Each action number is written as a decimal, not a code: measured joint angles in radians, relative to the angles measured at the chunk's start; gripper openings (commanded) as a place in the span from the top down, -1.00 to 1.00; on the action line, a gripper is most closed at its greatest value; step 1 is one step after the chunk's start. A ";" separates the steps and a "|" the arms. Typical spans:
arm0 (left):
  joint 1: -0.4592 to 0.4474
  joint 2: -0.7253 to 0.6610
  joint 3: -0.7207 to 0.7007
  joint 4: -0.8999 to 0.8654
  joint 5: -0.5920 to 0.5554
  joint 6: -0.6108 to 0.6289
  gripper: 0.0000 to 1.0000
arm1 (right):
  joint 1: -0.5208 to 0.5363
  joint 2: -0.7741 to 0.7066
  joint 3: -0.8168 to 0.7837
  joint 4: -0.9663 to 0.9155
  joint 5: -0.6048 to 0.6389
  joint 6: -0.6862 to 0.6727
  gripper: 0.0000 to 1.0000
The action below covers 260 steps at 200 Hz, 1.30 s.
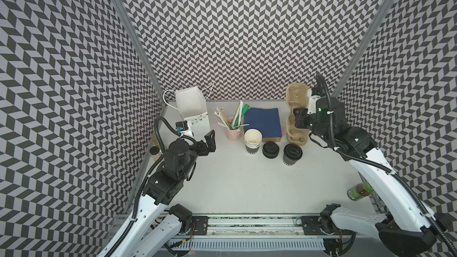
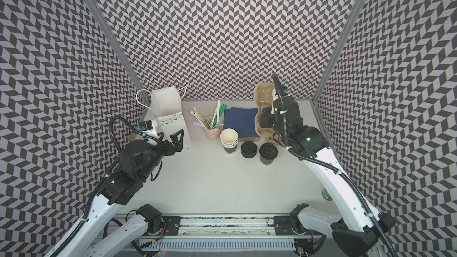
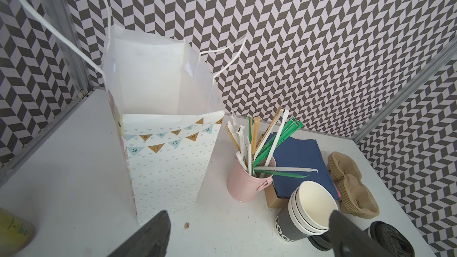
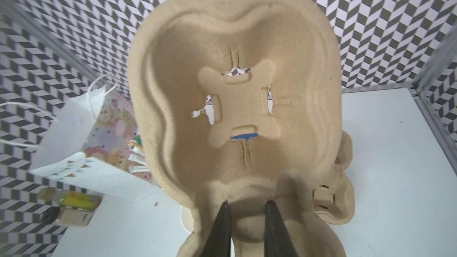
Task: Pack a coffee takeout order
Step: Place the cup tray at the bottom-center of the table.
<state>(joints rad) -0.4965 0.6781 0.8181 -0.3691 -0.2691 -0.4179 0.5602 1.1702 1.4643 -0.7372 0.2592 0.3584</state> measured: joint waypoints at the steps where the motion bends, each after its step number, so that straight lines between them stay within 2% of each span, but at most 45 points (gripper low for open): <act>1: 0.000 0.000 0.000 0.000 0.000 0.000 -1.00 | 0.003 0.000 0.000 0.000 0.000 0.000 1.00; 46: 0.008 -0.026 -0.001 0.000 -0.016 -0.005 -1.00 | 0.221 -0.043 -0.018 -0.039 0.035 0.030 1.00; 85: 0.015 -0.049 -0.002 0.000 -0.035 -0.018 -1.00 | 0.401 -0.064 -0.094 -0.051 0.107 0.082 1.00; 114: 0.018 -0.071 -0.005 0.000 -0.053 -0.022 -0.99 | 0.492 -0.040 -0.134 -0.076 0.153 0.129 1.00; 173: 0.019 -0.091 -0.005 0.000 -0.092 -0.026 -1.00 | 0.570 0.015 -0.306 -0.097 0.154 0.228 1.00; 260: 0.019 -0.069 0.032 -0.010 -0.140 -0.044 -1.00 | 0.592 0.128 -0.586 -0.014 0.084 0.280 1.00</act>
<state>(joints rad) -0.4770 0.6090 0.8505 -0.3790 -0.4091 -0.4618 1.1519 1.2984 0.8780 -0.7509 0.3428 0.6388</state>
